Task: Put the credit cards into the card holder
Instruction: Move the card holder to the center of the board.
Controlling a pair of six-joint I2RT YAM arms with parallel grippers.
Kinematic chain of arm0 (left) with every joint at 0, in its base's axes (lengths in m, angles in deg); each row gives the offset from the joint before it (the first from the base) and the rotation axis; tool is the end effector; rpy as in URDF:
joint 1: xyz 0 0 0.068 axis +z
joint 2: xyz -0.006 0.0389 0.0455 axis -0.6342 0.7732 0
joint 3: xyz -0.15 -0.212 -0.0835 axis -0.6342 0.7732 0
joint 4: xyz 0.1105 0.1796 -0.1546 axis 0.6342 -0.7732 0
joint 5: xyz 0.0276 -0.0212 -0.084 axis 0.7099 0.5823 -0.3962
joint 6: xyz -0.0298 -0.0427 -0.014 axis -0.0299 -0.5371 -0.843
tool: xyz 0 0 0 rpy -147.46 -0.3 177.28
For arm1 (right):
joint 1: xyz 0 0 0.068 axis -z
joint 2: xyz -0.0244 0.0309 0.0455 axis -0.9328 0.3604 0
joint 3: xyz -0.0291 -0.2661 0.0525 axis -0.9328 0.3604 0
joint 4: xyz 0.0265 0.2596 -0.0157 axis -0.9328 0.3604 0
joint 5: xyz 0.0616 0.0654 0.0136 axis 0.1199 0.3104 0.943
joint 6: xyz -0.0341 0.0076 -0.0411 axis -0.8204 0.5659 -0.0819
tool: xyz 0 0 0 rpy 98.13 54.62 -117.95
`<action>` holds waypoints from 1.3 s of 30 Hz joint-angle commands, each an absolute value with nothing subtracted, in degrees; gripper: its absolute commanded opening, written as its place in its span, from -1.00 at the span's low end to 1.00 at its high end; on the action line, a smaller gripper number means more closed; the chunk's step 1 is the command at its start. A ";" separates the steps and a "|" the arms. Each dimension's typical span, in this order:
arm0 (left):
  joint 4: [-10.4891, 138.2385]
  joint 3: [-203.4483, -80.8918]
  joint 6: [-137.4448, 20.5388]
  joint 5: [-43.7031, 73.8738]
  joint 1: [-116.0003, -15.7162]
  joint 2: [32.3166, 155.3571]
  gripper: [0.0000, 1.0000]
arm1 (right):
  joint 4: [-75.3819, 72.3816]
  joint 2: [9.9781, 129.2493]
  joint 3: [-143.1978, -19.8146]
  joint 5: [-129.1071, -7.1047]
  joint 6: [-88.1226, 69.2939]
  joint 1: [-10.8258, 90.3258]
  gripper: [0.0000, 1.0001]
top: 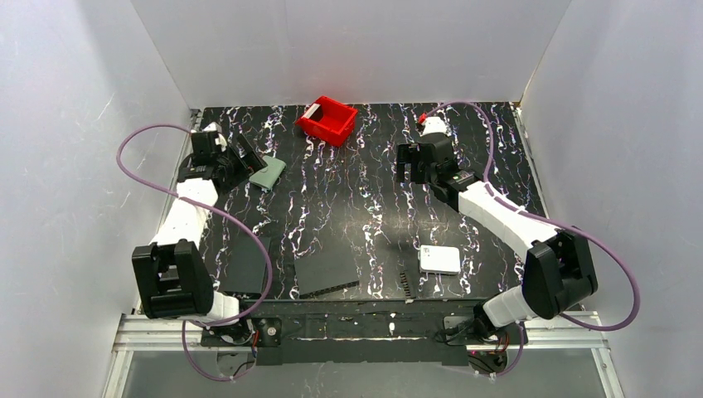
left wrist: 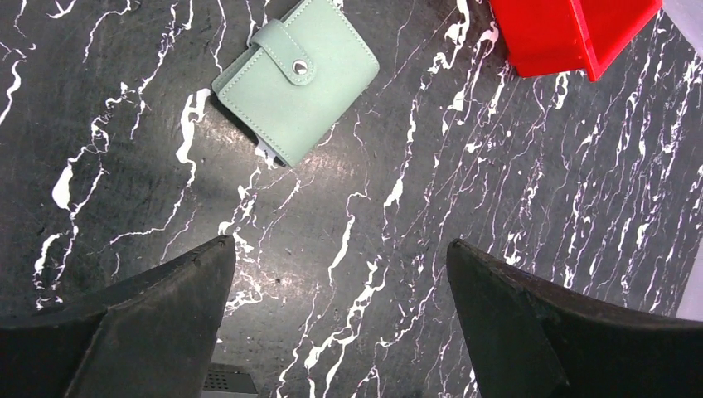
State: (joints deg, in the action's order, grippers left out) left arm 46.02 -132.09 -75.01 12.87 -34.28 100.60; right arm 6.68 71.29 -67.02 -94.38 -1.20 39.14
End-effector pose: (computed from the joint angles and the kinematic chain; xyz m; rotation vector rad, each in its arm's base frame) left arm 0.3225 0.0222 0.2835 -0.5333 2.1515 -0.4252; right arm 0.2917 0.1536 0.2865 -0.0719 2.0722 0.1372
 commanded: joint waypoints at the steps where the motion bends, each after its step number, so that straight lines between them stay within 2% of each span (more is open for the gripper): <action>1: 43.82 -135.23 -77.08 12.57 -33.93 100.81 0.97 | 4.07 71.89 -69.07 -93.74 0.51 39.08 0.97; 6: 36.95 -143.35 -79.34 8.78 -30.13 110.61 0.97 | 3.19 72.44 -68.92 -89.18 1.69 39.08 0.97; 10: 39.32 -146.77 -81.54 -0.27 -26.99 118.52 0.97 | 2.32 73.68 -69.06 -80.31 1.71 39.08 0.97; 13: 36.54 -153.96 -77.58 -5.66 -26.87 126.97 0.97 | 2.87 75.06 -70.16 -74.40 2.73 39.08 0.97; 20: 30.99 -162.72 -66.21 1.86 -29.15 136.60 0.88 | 1.53 77.06 -69.89 -67.28 4.20 39.08 0.97; 25: 30.39 -163.31 -66.17 -0.56 -32.06 140.17 0.52 | 0.80 78.65 -70.26 -62.67 3.94 39.08 0.97; 31: 30.71 -159.89 -68.97 -0.70 -42.25 140.58 -0.04 | 0.88 81.85 -70.66 -60.60 4.89 39.08 0.96; 37: 35.19 -150.76 -76.82 -5.82 -48.19 139.20 -0.65 | 4.60 84.92 -71.65 -60.68 4.62 39.08 0.96; 39: 38.11 -147.10 -79.53 -8.38 -49.25 137.91 -0.75 | 5.19 85.60 -71.53 -60.96 4.39 39.08 0.96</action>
